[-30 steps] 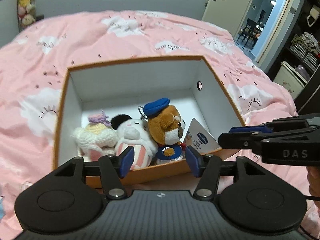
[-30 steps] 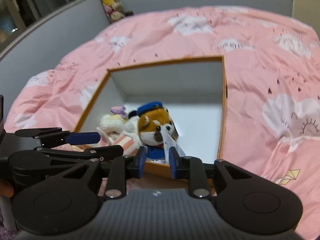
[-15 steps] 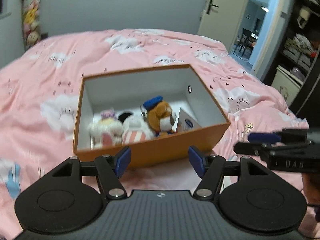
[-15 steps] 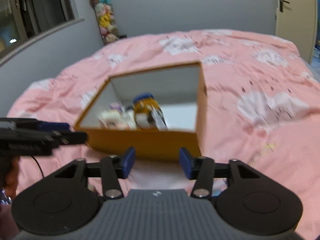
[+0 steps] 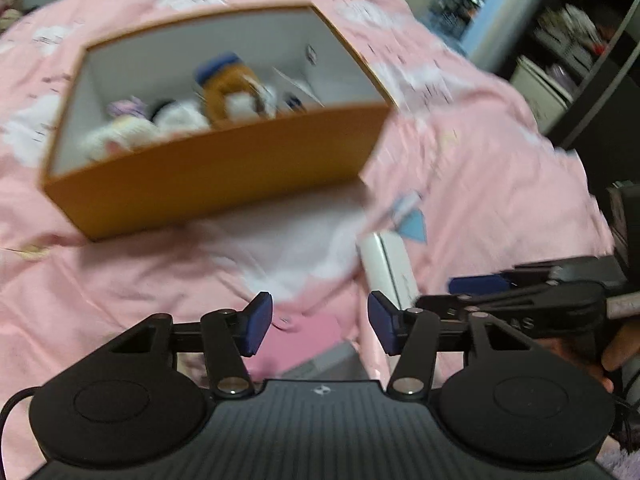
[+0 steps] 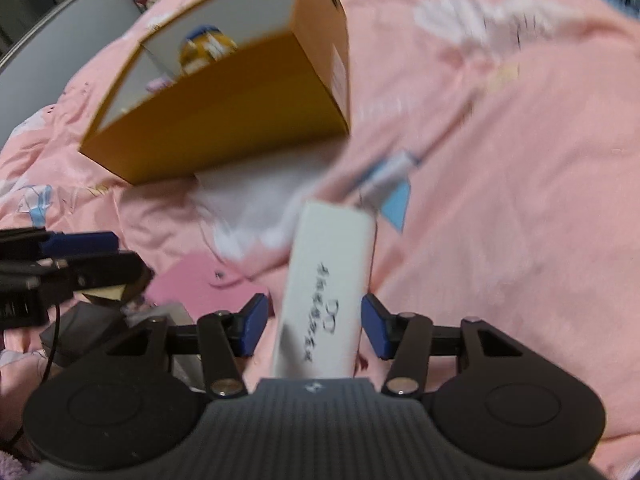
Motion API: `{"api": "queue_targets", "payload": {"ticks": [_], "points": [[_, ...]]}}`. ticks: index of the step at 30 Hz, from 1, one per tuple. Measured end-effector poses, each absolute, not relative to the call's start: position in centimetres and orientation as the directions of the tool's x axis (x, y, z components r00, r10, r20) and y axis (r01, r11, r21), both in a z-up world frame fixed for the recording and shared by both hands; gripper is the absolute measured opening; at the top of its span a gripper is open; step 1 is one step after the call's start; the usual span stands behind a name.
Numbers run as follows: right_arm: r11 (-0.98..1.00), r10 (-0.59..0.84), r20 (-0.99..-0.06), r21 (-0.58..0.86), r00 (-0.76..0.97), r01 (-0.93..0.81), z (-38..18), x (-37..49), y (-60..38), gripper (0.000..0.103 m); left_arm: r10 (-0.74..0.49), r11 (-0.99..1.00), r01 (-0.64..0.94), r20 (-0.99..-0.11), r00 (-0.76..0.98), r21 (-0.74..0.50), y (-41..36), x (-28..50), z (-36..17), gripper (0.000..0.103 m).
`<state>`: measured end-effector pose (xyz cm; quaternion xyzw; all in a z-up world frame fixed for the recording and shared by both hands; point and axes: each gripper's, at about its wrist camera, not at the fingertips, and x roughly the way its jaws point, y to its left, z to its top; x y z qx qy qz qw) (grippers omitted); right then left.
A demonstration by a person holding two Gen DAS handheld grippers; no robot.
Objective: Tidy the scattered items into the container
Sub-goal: 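Withdraw both tools from the box toward the remaining items, then grasp the white printed box with right tool while left tool grasps the pink cylinder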
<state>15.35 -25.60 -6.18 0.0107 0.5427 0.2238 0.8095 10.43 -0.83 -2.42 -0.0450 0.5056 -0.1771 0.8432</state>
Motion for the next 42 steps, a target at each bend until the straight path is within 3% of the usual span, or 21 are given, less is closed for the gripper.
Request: {"api": "queue_targets", "payload": {"ticks": [9, 22, 27, 34, 40, 42], "points": [[0.891, 0.416, -0.885, 0.351, 0.209, -0.287, -9.9, 17.1, -26.1, 0.058, -0.332, 0.922, 0.308, -0.887, 0.321, -0.234, -3.5, 11.3, -5.8, 0.06], [0.884, 0.43, -0.886, 0.374, 0.174, -0.28, -12.3, 18.6, -25.0, 0.063, -0.325, 0.917, 0.33, -0.901, 0.286, -0.226, -4.1, 11.8, -6.5, 0.051], [0.883, 0.433, -0.872, 0.361, 0.227, -0.3, -10.8, 17.7, -25.2, 0.063, -0.333, 0.911, 0.344, -0.899, 0.285, -0.228, -4.2, 11.8, -6.4, 0.049], [0.92, 0.346, -0.85, 0.224, 0.398, -0.321, -6.2, 17.0, -26.6, 0.063, -0.355, 0.889, 0.394, -0.897, 0.264, -0.236, -6.1, 12.7, -6.8, 0.049], [0.93, 0.346, -0.844, 0.251, 0.41, -0.268, -6.1, 17.6, -28.4, 0.063, -0.336, 0.877, 0.422, -0.92, 0.202, -0.227, -8.9, 13.9, -8.4, 0.049], [0.93, 0.347, -0.842, 0.254, 0.412, -0.264, -6.2, 17.4, -28.6, 0.063, -0.308, 0.884, 0.419, -0.933, 0.184, -0.209, -9.5, 14.2, -9.0, 0.04]]}}
